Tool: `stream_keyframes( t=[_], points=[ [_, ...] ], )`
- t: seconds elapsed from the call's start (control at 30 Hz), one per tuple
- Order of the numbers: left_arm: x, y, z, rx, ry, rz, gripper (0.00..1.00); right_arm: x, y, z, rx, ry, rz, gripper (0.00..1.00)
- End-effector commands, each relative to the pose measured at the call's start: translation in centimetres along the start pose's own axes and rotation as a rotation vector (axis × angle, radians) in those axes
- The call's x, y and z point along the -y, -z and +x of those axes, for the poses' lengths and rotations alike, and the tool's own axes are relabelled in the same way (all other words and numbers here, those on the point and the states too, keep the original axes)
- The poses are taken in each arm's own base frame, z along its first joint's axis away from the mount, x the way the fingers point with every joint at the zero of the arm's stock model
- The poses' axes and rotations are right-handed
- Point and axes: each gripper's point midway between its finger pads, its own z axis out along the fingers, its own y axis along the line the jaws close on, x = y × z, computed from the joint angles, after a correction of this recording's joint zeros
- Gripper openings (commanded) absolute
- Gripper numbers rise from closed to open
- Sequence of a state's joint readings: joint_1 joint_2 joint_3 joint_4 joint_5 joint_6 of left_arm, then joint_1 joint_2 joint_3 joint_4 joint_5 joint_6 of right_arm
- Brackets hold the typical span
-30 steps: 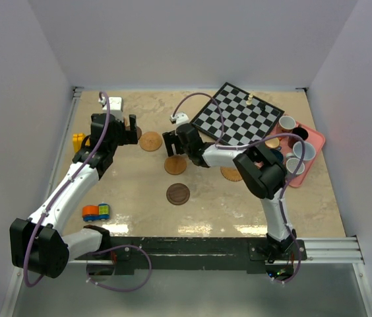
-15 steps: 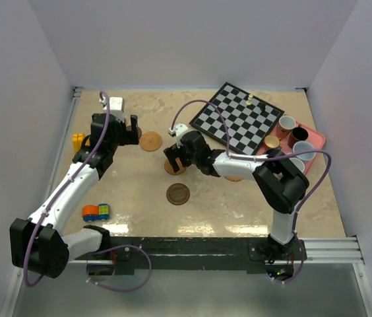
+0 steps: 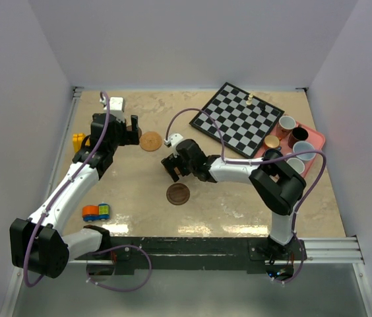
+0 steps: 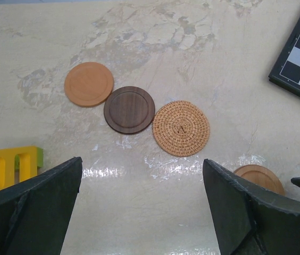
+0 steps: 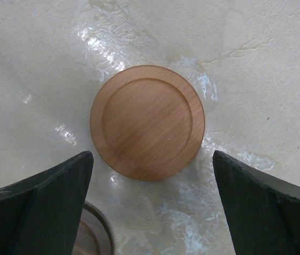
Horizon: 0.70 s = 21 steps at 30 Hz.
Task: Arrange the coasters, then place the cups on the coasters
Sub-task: Move the coaster to the center of the board.
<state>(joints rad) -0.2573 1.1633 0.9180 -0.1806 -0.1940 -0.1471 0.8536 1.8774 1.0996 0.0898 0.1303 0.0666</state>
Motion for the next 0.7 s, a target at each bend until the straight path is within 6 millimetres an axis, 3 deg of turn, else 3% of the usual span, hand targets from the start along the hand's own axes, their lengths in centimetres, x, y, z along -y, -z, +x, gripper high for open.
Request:
stream_keyframes(
  t=[0.0,0.5,0.67],
  points=[
    [0.0,-0.1,-1.1,0.041,0.019,0.001,1.00,0.2,-0.1,-0.9,0.019,0.006,0.043,0.98],
    [-0.1,-0.1,-1.2,0.042,0.019,-0.002,1.00,-0.7,-1.8,0.3,-0.013,-0.014,0.057,0.99],
    [-0.2,0.0,-1.2,0.043,0.018,-0.006,1.00,-0.2,-2.3,0.7,-0.027,-0.037,0.098,0.92]
  ],
)
